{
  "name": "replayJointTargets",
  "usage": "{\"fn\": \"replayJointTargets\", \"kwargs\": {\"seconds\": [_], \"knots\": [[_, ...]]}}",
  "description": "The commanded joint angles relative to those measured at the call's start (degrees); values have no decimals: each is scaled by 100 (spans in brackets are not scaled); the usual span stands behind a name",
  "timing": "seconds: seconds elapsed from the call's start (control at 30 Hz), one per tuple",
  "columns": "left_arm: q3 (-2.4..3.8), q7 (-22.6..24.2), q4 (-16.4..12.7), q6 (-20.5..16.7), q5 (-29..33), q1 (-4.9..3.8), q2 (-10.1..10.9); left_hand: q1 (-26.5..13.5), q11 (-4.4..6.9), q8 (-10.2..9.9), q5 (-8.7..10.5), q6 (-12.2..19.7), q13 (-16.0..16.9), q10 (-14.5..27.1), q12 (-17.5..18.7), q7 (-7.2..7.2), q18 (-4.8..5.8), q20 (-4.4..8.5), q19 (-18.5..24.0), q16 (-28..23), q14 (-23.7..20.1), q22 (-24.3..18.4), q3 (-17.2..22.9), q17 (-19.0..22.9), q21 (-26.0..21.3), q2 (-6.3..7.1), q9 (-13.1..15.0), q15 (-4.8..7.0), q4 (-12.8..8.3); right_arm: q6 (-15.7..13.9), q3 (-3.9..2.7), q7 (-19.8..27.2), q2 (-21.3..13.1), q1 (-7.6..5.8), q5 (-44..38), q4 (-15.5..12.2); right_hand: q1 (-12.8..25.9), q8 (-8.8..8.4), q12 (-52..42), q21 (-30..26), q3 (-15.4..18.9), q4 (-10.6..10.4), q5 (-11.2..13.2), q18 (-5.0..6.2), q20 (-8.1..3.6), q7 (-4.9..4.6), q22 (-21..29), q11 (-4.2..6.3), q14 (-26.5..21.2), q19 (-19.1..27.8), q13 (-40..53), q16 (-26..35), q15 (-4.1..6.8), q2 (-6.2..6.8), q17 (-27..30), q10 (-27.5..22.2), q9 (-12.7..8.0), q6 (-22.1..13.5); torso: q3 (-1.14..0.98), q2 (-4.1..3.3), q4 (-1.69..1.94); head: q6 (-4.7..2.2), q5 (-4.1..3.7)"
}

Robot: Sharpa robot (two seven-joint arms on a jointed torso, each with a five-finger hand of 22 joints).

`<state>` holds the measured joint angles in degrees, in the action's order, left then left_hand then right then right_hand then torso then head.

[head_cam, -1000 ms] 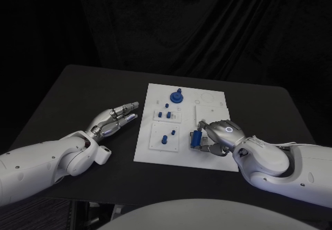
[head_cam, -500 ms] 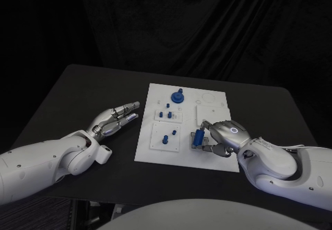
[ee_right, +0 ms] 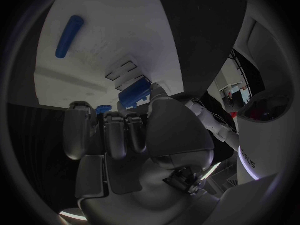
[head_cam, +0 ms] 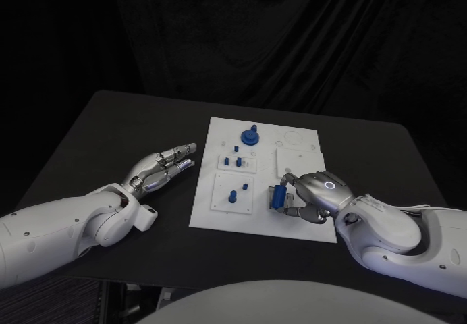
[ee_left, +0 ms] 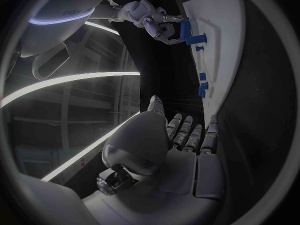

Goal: Assemble the parts on the task board

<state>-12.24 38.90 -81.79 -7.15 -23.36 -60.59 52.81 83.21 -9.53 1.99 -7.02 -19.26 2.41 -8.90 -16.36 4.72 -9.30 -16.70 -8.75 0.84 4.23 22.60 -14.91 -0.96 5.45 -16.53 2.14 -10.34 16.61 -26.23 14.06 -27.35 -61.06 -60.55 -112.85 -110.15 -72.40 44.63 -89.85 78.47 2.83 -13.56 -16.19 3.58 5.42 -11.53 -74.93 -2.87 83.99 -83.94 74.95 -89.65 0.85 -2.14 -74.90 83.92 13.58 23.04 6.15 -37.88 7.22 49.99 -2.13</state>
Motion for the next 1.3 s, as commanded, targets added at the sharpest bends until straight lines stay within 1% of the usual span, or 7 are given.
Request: {"fn": "replayJointTargets", "kwargs": {"seconds": [0.03, 0.9, 1.03, 1.1, 1.13, 1.17, 1.3], "knots": [[5, 319, -6, 43, 17, 11, -9, -116, -44, 27, 14, -13, 3, -6, -18, -10, -65, 4, -25, 26, 32, -16, -26, -8, 26, -13, 8, -19, 24, 334, 7, 212, -3, 7, 188, -11, -62, -31, -15, -33, 0, 43, -11, -65, -38, 388, -1122, 36, 564, 16, 1505, 12, 35, 12, -1398, 608, 6, 430, 4, -2, -1, 1, -4], [5, 315, 22, 68, 17, 12, -39, -183, -49, 25, 9, -2, 1, -2, -9, -9, -63, 4, -21, 25, 31, -29, -36, -8, 26, -21, 6, -22, 26, 521, 7, 210, 90, 6, 277, 135, -26, -1081, -15, -269, 50, 173, -12, -13, 53, 247, -1051, -77, 501, 157, 1505, 82, -65, -195, -1238, 608, -373, 168, 2, -6, 20, 1, -1], [5, 316, 26, 70, 17, 13, -42, -183, -49, 25, 9, -2, 1, -2, -9, -9, -63, 4, -21, 25, 31, -29, -36, -8, 26, -21, 6, -22, 26, 521, 7, 209, 89, 6, 277, 136, 0, -1431, -15, -317, 91, 205, -11, -4, 74, 210, -1038, -102, 480, 182, 1505, 106, -87, -187, -1185, 608, -568, 28, 3, -9, 14, 1, 7], [5, 315, 27, 71, 17, 13, -42, -183, -49, 25, 9, -2, 1, -2, -9, -9, -63, 4, -21, 25, 31, -29, -36, -8, 26, -21, 6, -22, 26, 511, 7, 213, 88, 6, 277, 135, -1, -1814, -15, -327, 106, 225, -11, -2, 84, 197, -1036, -114, 476, 186, 1505, 111, -96, -182, -1175, 608, -723, -292, 3, -8, 9, 1, 14], [5, 315, 27, 72, 17, 13, -42, -183, -49, 25, 9, -2, 1, -2, -9, -9, -63, 4, -21, 25, 31, -29, -36, -8, 26, -21, 6, -22, 26, 504, 7, 217, 88, 6, 277, 134, 13, -2411, -15, -365, 130, 237, -12, 7, 85, 203, -1026, -106, 462, 205, 1505, 128, -93, -167, -1139, 608, -923, -853, 4, -7, 7, 1, 14], [5, 315, 28, 72, 17, 14, -42, -183, -49, 25, 9, -2, 1, -2, -9, -9, -63, 4, -21, 25, 31, -29, -36, -8, 26, -21, 6, -22, 26, 500, 7, 220, 88, 6, 277, 134, 18, -2571, -15, -377, 141, 241, -12, 9, 84, 208, -1022, -101, 459, 211, 1505, 131, -90, -158, -1132, 608, -978, -1008, 4, -6, 6, 1, 16], [5, 314, 30, 74, 17, 15, -43, -196, -52, 24, 9, 3, 0, 1, -4, -7, -62, 4, -20, 24, 28, -32, -36, -7, 26, -21, 6, -23, 25, 466, 7, 241, 87, 6, 277, 126, 35, -2836, -2, -401, 189, 261, -8, 14, 74, 231, -1017, -83, 447, 220, 1486, 146, -77, -98, -1101, 581, -1072, -1269, 2, -5, 2, 1, 20]]}}
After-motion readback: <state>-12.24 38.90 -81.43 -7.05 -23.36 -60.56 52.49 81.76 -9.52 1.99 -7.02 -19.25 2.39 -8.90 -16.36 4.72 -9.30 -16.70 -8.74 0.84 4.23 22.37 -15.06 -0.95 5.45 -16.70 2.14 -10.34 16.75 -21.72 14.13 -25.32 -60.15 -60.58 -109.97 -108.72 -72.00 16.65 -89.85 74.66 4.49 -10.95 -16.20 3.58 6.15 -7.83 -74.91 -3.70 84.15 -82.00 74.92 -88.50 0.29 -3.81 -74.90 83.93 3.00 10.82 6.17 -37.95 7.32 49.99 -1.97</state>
